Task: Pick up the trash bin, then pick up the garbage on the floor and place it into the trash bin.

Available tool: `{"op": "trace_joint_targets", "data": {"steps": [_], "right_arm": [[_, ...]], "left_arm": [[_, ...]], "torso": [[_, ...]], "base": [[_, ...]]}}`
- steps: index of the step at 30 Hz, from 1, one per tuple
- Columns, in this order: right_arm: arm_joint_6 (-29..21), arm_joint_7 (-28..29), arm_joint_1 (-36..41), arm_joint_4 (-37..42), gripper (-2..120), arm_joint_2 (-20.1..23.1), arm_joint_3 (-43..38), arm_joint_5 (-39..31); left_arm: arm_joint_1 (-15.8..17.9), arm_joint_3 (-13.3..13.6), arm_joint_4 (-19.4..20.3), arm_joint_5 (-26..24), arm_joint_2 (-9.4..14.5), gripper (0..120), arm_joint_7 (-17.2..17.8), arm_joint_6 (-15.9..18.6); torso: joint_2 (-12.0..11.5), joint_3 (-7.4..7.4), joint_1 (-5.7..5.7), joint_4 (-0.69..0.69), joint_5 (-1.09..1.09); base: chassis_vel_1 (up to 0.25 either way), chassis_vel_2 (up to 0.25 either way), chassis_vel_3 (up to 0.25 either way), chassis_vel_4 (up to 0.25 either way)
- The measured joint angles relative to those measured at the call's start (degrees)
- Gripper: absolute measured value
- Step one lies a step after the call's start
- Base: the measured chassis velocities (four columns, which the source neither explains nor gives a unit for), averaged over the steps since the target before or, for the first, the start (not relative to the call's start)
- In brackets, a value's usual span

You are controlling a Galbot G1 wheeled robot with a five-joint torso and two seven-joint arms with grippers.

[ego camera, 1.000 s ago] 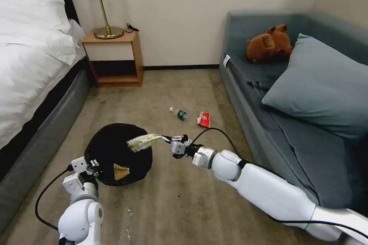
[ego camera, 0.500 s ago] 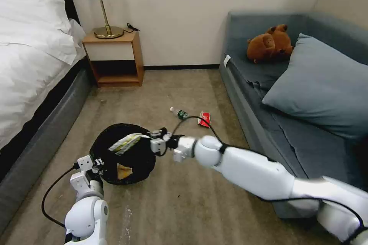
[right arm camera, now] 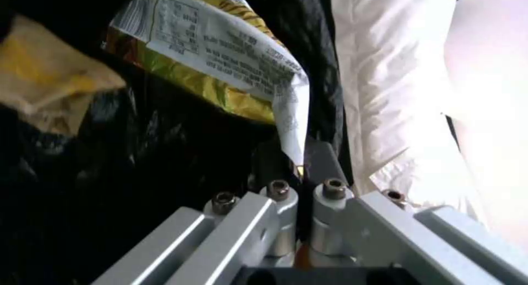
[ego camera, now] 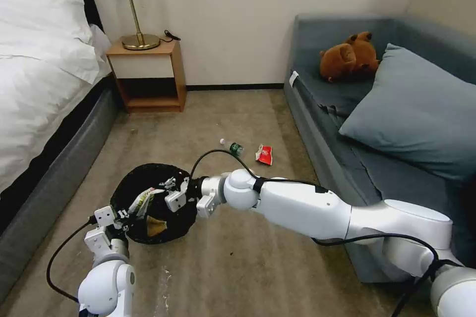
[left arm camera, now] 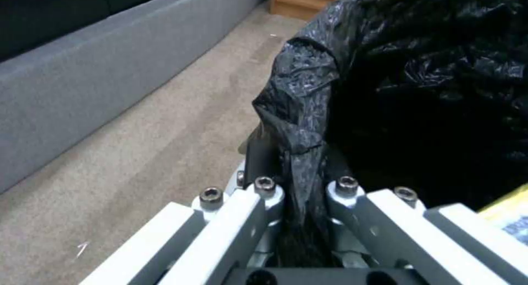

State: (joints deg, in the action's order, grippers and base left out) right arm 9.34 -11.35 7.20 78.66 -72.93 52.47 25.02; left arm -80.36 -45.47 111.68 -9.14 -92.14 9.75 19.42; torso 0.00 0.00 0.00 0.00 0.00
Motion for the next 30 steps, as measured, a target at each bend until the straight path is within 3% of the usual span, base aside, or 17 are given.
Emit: {"op": "trace_joint_targets", "data": {"steps": [15, 30], "right_arm": [[1.24, 0.46, -0.15, -4.48, 1, -1.38, -0.85, 2.17], [0.68, 0.87, -0.59, -5.05, 55, -2.83, -0.44, 2.3]], "left_arm": [[-0.33, 0.3, 0.59, -0.05, 0.0, 3, -0.12, -0.17], [-0.29, 0.39, 0.31, 0.1, 0.0, 3, -0.12, -0.2]], "torso": [[0.0, 0.0, 0.0, 0.0, 0.0], [0.0, 0.0, 0.0, 0.0, 0.0]], "base": [[0.0, 0.0, 0.0, 0.0], [0.0, 0.0, 0.0, 0.0]]}}
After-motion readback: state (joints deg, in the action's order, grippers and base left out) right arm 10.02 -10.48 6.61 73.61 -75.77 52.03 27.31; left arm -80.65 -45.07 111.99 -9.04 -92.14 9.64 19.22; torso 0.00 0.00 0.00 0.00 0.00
